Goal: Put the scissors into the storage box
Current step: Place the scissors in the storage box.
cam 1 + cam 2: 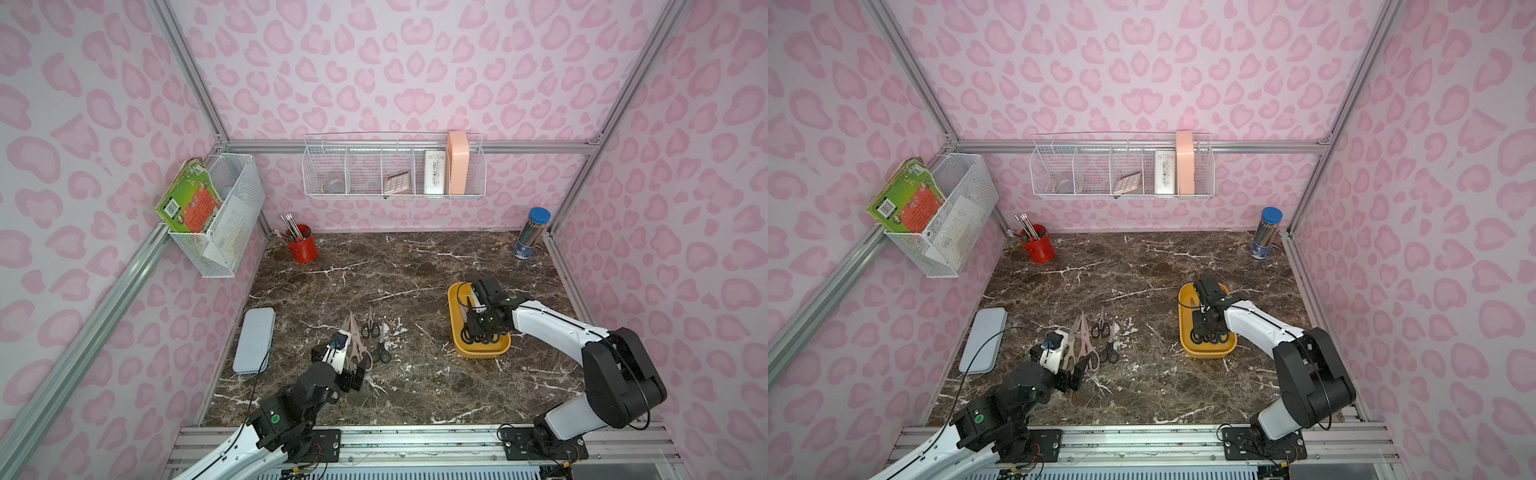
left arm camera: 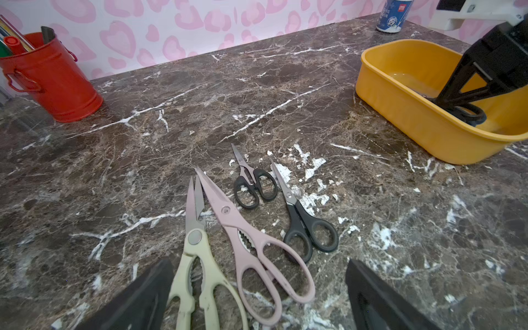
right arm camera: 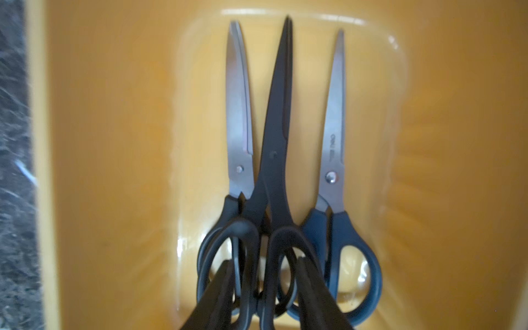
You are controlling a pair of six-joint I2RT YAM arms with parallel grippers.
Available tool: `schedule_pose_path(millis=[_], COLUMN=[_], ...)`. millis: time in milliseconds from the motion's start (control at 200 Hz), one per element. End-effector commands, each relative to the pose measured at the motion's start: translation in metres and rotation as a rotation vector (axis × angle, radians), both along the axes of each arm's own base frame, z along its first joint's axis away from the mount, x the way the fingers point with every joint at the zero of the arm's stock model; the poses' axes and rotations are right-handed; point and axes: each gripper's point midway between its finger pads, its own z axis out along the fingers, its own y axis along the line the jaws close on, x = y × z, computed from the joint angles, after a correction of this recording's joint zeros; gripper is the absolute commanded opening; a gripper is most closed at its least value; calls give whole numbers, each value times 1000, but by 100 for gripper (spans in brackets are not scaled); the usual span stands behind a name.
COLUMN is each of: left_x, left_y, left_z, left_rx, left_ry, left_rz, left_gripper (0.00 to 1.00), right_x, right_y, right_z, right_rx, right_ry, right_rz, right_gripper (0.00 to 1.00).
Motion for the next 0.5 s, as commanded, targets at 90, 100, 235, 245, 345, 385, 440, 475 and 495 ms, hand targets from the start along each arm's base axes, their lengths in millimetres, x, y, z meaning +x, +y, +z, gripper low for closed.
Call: schedule_pose_path(millis=[90,100,235,245,345,385,440,475,495], left_x=[11,10,6,5,2,1,-2,-3,-2], left_y=[27,30,37,36,25,21,21,16,11], left_z=[20,21,29,28,25,21,14,10,9], left_rx=[-77,-82,-101,-96,-72,-63,-43,-24,-9], left_ry=[-2,4,126,140,278,341,433,478,498], left_rz=[216,235,321,323,333,354,415,414,400], left_gripper=[97,96,87,87,85,85,85,84,84], right_x=[13,12,-11,-12,-39,-49,-61,-66,-66], right_y=[7,8,30,33,52,59,67,69,67], right_z=[47,49,62,65,70,72,75,75,77], right_rx=[26,30,166,186,296,308,302,277,262], right_ry=[-196,-210,-422,-443,-561,-610,-677,-701,-718], right_rz=[64,72,234,244,334,369,418,428,417], right_gripper=[46,47,63,64,76,78,79,80,80])
